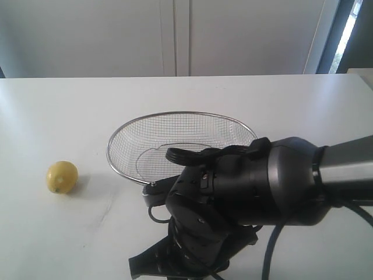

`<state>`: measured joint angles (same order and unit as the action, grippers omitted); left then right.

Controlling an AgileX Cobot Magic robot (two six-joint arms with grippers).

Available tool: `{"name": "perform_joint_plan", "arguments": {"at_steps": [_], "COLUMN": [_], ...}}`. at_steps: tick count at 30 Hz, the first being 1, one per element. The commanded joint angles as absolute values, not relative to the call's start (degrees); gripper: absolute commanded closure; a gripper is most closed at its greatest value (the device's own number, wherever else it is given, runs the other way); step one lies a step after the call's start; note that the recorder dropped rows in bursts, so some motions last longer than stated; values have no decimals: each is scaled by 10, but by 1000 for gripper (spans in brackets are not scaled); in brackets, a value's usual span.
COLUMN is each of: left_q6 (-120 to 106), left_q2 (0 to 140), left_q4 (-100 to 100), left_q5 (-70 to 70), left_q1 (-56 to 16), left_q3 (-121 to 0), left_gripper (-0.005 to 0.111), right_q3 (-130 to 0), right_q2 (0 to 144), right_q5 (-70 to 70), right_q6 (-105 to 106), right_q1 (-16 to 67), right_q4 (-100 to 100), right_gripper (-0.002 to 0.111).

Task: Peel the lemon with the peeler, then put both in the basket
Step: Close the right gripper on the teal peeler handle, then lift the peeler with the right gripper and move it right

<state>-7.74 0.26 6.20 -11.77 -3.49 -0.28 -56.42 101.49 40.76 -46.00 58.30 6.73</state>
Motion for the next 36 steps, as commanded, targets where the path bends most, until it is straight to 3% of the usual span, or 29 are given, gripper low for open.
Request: {"name": "perform_joint_plan", "arguments": {"at_steps": [1,30,36], "left_q6": [-77,-77,-77], "left_q2": [0,0,0], "left_q4": [63,63,63], "left_q5": [-120,-120,-120], "left_q1": [-34,-34,-34], "left_q3": [0,0,0], "left_gripper": [107,107,107], "right_q3": [-546,-511,-514], "right_q2": [1015,1035,1034], "right_q5": [392,342,354], "right_q6": [-474,-492,-492], "right_q1": [583,583,583], "right_q4": [76,76,76], "right_gripper": [70,70,94]}}
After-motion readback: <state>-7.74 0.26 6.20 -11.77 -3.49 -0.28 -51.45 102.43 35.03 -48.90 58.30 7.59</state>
